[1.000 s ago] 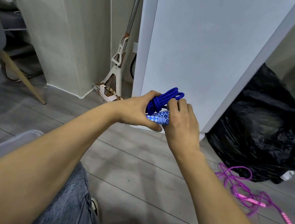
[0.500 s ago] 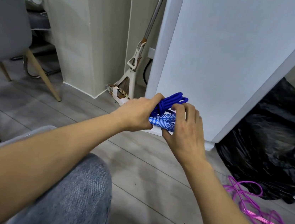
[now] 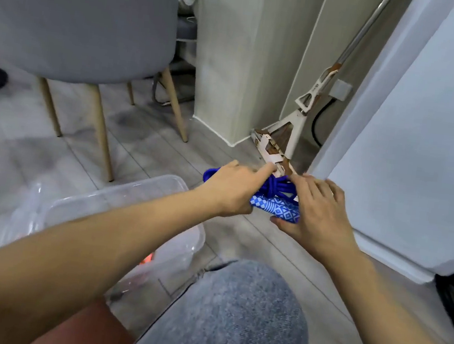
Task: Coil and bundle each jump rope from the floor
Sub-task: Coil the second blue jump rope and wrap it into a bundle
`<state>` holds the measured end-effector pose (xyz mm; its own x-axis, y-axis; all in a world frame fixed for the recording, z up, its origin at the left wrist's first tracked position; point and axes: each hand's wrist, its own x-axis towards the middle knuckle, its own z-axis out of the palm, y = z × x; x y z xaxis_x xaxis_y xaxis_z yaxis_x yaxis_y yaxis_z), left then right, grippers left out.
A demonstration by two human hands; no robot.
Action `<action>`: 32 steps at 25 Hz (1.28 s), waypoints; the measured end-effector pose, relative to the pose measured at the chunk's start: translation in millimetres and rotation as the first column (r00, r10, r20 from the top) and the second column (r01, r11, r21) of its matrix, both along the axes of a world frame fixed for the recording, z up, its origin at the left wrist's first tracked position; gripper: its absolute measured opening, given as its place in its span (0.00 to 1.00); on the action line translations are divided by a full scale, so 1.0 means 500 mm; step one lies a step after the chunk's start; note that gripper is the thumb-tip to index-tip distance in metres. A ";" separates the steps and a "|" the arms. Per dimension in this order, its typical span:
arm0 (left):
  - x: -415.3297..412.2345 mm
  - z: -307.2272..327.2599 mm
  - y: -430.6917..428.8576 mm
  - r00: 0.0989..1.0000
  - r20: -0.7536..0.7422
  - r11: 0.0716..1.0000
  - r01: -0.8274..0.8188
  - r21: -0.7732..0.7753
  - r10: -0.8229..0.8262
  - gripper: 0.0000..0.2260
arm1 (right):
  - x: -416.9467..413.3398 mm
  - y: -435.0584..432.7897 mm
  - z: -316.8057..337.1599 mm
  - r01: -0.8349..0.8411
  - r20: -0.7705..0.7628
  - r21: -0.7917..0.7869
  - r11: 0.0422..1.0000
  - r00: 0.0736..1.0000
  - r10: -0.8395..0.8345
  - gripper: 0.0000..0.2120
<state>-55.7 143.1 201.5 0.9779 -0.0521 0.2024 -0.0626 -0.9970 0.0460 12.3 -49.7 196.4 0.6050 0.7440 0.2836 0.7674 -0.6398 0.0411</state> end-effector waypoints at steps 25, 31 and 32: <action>-0.145 -0.542 0.244 0.327 -0.622 0.254 -0.945 -0.206 0.712 0.33 | -0.071 0.409 -0.438 -0.431 -0.214 -0.005 0.903 0.882 0.420 0.26; -0.124 -0.634 0.241 0.482 -0.682 0.646 -0.763 -0.018 0.550 0.44 | -0.051 0.401 -0.482 -0.359 -0.313 -0.037 0.933 0.891 0.330 0.28; -0.122 -0.644 0.243 0.578 -0.658 0.786 -0.618 0.034 0.483 0.40 | -0.050 0.402 -0.486 -0.361 -0.311 -0.036 0.932 0.890 0.333 0.28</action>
